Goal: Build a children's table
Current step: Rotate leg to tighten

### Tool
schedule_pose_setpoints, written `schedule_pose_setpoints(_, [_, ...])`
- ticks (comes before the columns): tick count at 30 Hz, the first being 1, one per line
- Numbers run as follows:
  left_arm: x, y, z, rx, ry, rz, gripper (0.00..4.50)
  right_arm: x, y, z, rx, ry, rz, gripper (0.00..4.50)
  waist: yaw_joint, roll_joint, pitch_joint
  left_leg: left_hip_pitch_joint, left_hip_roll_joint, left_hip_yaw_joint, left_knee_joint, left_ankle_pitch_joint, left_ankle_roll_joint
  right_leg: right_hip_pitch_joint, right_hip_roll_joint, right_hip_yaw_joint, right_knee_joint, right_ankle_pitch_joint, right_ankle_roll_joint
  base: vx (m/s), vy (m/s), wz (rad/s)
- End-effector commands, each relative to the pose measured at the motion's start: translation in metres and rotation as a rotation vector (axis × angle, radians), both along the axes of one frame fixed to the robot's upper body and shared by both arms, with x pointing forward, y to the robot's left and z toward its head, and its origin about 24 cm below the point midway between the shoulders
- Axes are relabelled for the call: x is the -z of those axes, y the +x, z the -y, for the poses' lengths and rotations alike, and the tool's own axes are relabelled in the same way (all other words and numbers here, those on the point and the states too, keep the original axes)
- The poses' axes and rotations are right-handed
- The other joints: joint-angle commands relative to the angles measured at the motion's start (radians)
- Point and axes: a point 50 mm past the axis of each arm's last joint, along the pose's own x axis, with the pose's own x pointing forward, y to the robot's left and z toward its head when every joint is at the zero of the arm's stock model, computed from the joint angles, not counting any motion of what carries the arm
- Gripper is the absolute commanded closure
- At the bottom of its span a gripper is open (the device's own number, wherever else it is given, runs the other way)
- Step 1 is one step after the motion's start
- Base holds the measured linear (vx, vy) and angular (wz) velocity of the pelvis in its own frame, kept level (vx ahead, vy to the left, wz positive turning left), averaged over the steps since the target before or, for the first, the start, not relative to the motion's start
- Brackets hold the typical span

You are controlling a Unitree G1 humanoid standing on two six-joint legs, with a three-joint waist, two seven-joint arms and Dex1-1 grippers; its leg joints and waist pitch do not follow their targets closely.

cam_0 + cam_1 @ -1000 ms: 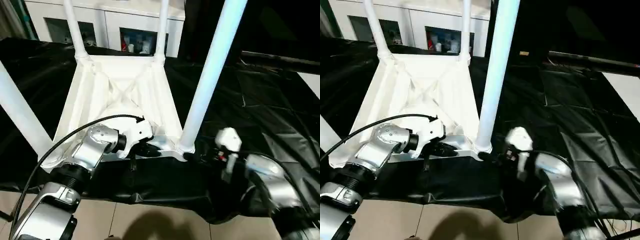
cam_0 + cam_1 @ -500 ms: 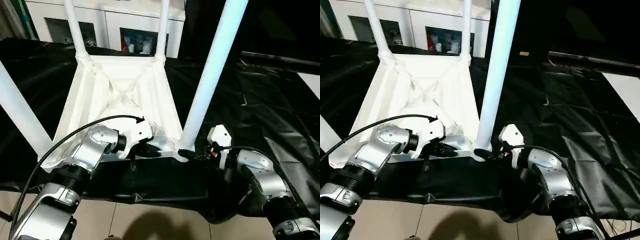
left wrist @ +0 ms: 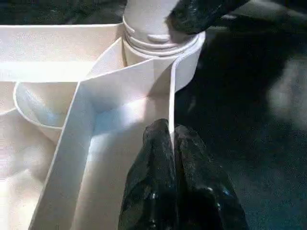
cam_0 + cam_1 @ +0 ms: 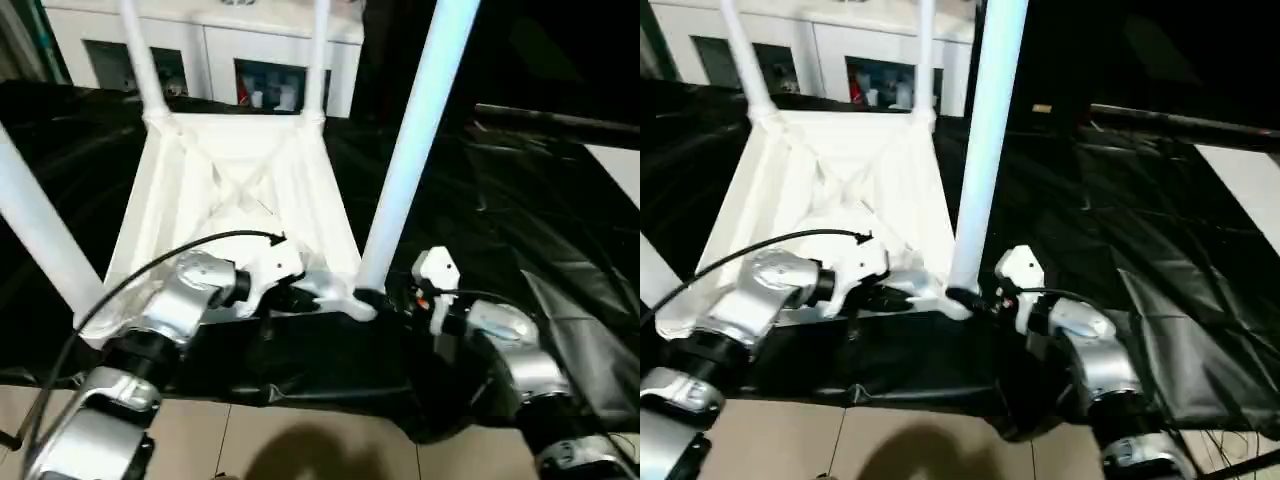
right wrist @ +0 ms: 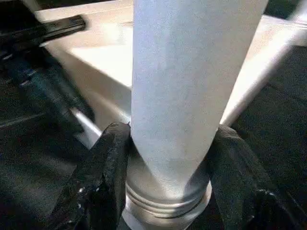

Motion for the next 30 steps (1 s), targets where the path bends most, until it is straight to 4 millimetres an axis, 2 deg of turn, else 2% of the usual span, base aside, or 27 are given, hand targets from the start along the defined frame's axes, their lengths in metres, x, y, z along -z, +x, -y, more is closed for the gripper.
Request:
schedule_pose_setpoints(1, [0.015, -0.008, 0.030, 0.017, -0.032, -0.053, 4.50, 0.014, -0.004, -0.011, 0.018, -0.059, -0.047, 2.48, -0.002, 0.004, -0.044, 0.005, 0.002, 0.006, -0.066, -0.369, -0.002, 0.029, -0.034, 0.022, -0.084, -0.376, -0.155, 0.000, 0.000, 0.00])
schedule_pose_setpoints(3, [0.015, -0.005, 0.040, -0.022, -0.025, -0.031, 4.50, 0.017, -0.002, -0.017, 0.061, -0.072, -0.049, 2.48, -0.003, 0.004, -0.043, 0.002, 0.001, 0.004, -0.067, -0.370, 0.001, 0.029, -0.033, 0.023, -0.087, -0.390, -0.147, 0.000, 0.000, 0.00])
schedule_pose_setpoints(4, [0.015, -0.004, 0.043, -0.037, -0.023, -0.025, 4.50, 0.018, -0.001, -0.018, 0.091, -0.084, -0.048, 2.48, -0.001, 0.004, -0.044, 0.005, 0.000, 0.004, -0.066, -0.375, 0.003, 0.027, -0.035, 0.022, -0.089, -0.403, -0.143, 0.000, 0.000, 0.00])
schedule_pose_setpoints(6, [0.015, 0.002, 0.056, -0.139, -0.003, 0.012, 4.50, 0.021, 0.007, -0.025, 0.240, -0.101, -0.072, 2.48, -0.006, 0.007, -0.042, 0.003, -0.001, 0.003, -0.068, -0.376, -0.004, 0.025, -0.033, 0.022, -0.091, -0.415, -0.136, 0.000, 0.000, 0.00])
schedule_pose_setpoints(7, [0.015, 0.002, 0.056, -0.139, -0.003, 0.012, 4.50, 0.021, 0.007, -0.025, 0.240, -0.101, -0.072, 2.48, -0.007, 0.007, -0.042, 0.005, -0.003, 0.003, -0.068, -0.382, -0.008, 0.023, -0.031, 0.021, -0.091, -0.430, -0.132, 0.000, 0.000, 0.00])
schedule_pose_setpoints(9, [0.016, 0.007, 0.071, -0.237, 0.008, 0.047, 4.50, 0.022, 0.015, -0.036, 0.353, -0.149, -0.073, 2.48, -0.011, 0.009, -0.044, 0.003, -0.004, 0.001, -0.067, -0.384, -0.010, 0.023, -0.032, 0.021, -0.094, -0.434, -0.123, 0.000, 0.000, 0.00])
schedule_pose_setpoints(11, [0.017, 0.007, 0.077, -0.255, 0.015, 0.059, 4.50, 0.020, 0.020, -0.039, 0.387, -0.169, -0.062, 2.48, -0.014, 0.006, -0.046, 0.002, -0.007, 0.000, -0.066, -0.386, -0.007, 0.026, -0.031, 0.018, -0.095, -0.440, -0.111, 0.000, 0.000, 0.00])
schedule_pose_setpoints(12, [0.017, 0.007, 0.077, -0.255, 0.015, 0.059, 4.50, 0.020, 0.020, -0.039, 0.387, -0.169, -0.062, 2.48, -0.014, 0.007, -0.047, 0.000, -0.008, 0.000, -0.066, -0.380, -0.001, 0.026, -0.031, 0.019, -0.096, -0.433, -0.105, 0.000, 0.000, 0.00])
schedule_pose_setpoints(15, [0.017, 0.007, 0.079, -0.256, 0.025, 0.072, 4.50, 0.016, 0.024, -0.043, 0.408, -0.141, -0.065, 2.48, -0.011, 0.007, -0.050, -0.004, -0.007, 0.000, -0.065, -0.359, 0.019, 0.028, -0.032, 0.020, -0.093, -0.387, -0.109, 0.000, 0.000, 0.00])
schedule_pose_setpoints(16, [0.018, 0.007, 0.078, -0.257, 0.025, 0.072, 4.50, 0.016, 0.022, -0.048, 0.377, -0.131, -0.063, 2.48, -0.011, 0.004, -0.050, -0.006, -0.007, 0.001, -0.065, -0.345, 0.025, 0.030, -0.032, 0.020, -0.091, -0.366, -0.114, 0.000, 0.000, 0.00])
schedule_pose_setpoints(18, [0.018, 0.007, 0.074, -0.258, 0.025, 0.069, 4.50, 0.015, 0.019, -0.052, 0.336, -0.094, -0.057, 2.48, -0.010, 0.005, -0.050, -0.008, -0.006, 0.001, -0.066, -0.336, 0.030, 0.031, -0.031, 0.019, -0.089, -0.354, -0.119, 0.000, 0.000, 0.00])
schedule_pose_setpoints(19, [0.018, 0.008, 0.073, -0.260, 0.025, 0.070, 4.50, 0.014, 0.019, -0.051, 0.339, -0.084, -0.057, 2.48, -0.010, 0.006, -0.051, -0.007, -0.005, 0.001, -0.065, -0.338, 0.032, 0.031, -0.033, 0.019, -0.090, -0.357, -0.120, 0.000, 0.000, 0.00])
schedule_pose_setpoints(20, [0.018, 0.008, 0.072, -0.260, 0.026, 0.071, 4.50, 0.013, 0.020, -0.050, 0.345, -0.068, -0.057, 1.92, -0.009, 0.006, -0.049, -0.007, -0.005, 0.002, -0.066, -0.339, 0.034, 0.029, -0.033, 0.020, -0.091, -0.358, -0.122, 0.000, 0.000, 0.00])
schedule_pose_setpoints(21, [0.017, 0.008, 0.069, -0.249, 0.026, 0.072, 4.50, 0.011, 0.021, -0.047, 0.356, -0.035, -0.056, 1.78, -0.009, 0.004, -0.049, -0.007, -0.005, 0.002, -0.066, -0.342, 0.035, 0.029, -0.033, 0.020, -0.092, -0.363, -0.122, 0.000, 0.000, 0.00])
schedule_pose_setpoints(24, [0.017, 0.008, 0.060, -0.215, 0.024, 0.066, 4.50, 0.004, 0.024, -0.032, 0.363, -0.011, -0.035, 1.58, -0.009, 0.006, -0.051, -0.009, -0.004, 0.001, -0.066, -0.332, 0.037, 0.031, -0.033, 0.020, -0.088, -0.339, -0.129, 0.000, 0.000, 0.00])
schedule_pose_setpoints(27, [0.016, 0.007, 0.058, -0.188, 0.020, 0.068, 4.50, 0.003, 0.024, -0.028, 0.357, -0.018, -0.027, 1.32, -0.008, 0.007, -0.050, -0.011, -0.002, 0.003, -0.066, -0.321, 0.040, 0.032, -0.033, 0.021, -0.085, -0.305, -0.143, 0.000, 0.000, 0.00])
schedule_pose_setpoints(28, [0.017, 0.005, 0.053, -0.163, 0.026, 0.056, 4.50, 0.002, 0.024, -0.021, 0.332, -0.032, -0.023, 1.32, -0.009, 0.009, -0.050, -0.010, -0.002, 0.003, -0.066, -0.322, 0.038, 0.032, -0.033, 0.020, -0.085, -0.304, -0.145, 0.000, 0.000, 0.00])
schedule_pose_setpoints(29, [0.019, 0.001, 0.041, -0.108, 0.036, 0.004, 4.50, -0.001, 0.020, -0.006, 0.244, -0.081, 0.000, 1.32, -0.006, 0.010, -0.050, -0.010, -0.002, 0.002, -0.066, -0.320, 0.041, 0.036, -0.034, 0.019, -0.085, -0.302, -0.144, 0.000, 0.000, 0.00])
schedule_pose_setpoints(30, [0.019, -0.002, 0.037, -0.075, 0.040, -0.006, 4.50, -0.002, 0.018, -0.001, 0.199, -0.097, 0.005, 1.32, -0.006, 0.011, -0.049, -0.012, -0.001, 0.003, -0.065, -0.319, 0.047, 0.037, -0.033, 0.020, -0.084, -0.294, -0.149, 0.000, 0.000, 0.00])
